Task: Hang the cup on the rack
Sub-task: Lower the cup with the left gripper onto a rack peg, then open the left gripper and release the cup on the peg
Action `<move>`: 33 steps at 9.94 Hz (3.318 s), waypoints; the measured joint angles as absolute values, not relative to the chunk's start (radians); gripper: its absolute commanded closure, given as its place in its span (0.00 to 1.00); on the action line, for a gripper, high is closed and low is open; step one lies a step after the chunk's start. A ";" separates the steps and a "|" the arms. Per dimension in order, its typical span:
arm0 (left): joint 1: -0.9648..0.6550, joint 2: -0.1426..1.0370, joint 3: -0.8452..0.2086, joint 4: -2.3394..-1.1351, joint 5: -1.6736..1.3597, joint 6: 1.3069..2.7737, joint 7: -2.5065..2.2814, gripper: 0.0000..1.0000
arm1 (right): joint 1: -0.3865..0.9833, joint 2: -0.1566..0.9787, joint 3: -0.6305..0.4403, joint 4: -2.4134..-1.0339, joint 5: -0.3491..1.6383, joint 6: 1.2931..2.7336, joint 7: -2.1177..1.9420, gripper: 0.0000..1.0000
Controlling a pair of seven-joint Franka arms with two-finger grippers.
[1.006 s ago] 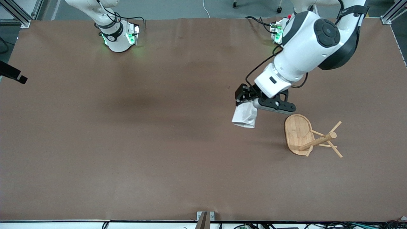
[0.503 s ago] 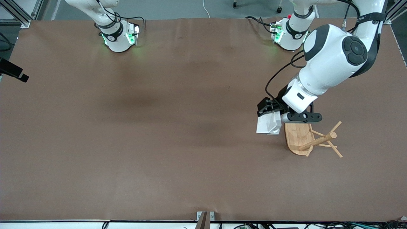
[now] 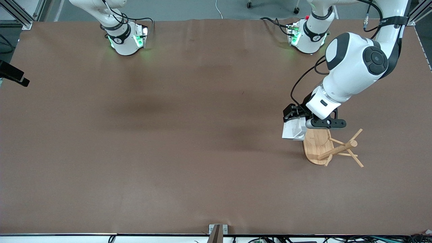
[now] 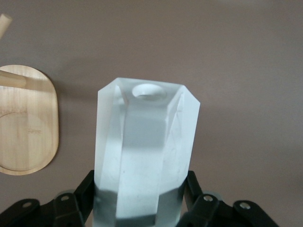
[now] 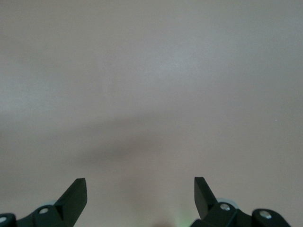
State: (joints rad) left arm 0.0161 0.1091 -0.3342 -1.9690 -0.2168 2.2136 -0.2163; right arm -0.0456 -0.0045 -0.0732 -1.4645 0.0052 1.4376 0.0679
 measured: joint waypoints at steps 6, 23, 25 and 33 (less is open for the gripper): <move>0.044 0.101 -0.265 -2.026 -0.217 2.261 -0.006 1.00 | -0.046 -0.005 -0.073 -1.465 0.003 1.436 0.067 0.00; 0.063 0.106 -0.177 -2.053 -0.217 2.276 0.096 0.97 | -0.052 -0.004 -0.076 -1.466 0.002 1.436 0.067 0.00; 0.063 0.109 -0.177 -2.049 -0.218 2.278 0.096 0.98 | -0.052 -0.004 -0.076 -1.466 0.002 1.436 0.067 0.00; 0.064 0.134 -0.176 -2.046 -0.278 2.323 0.100 0.96 | -0.053 -0.004 -0.076 -1.469 0.002 1.436 0.067 0.00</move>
State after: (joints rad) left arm 0.0641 0.1340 -0.1758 -2.0460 -0.2779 2.3231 0.0997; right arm -0.0530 -0.0041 -0.0759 -1.4689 0.0024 1.4358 0.0671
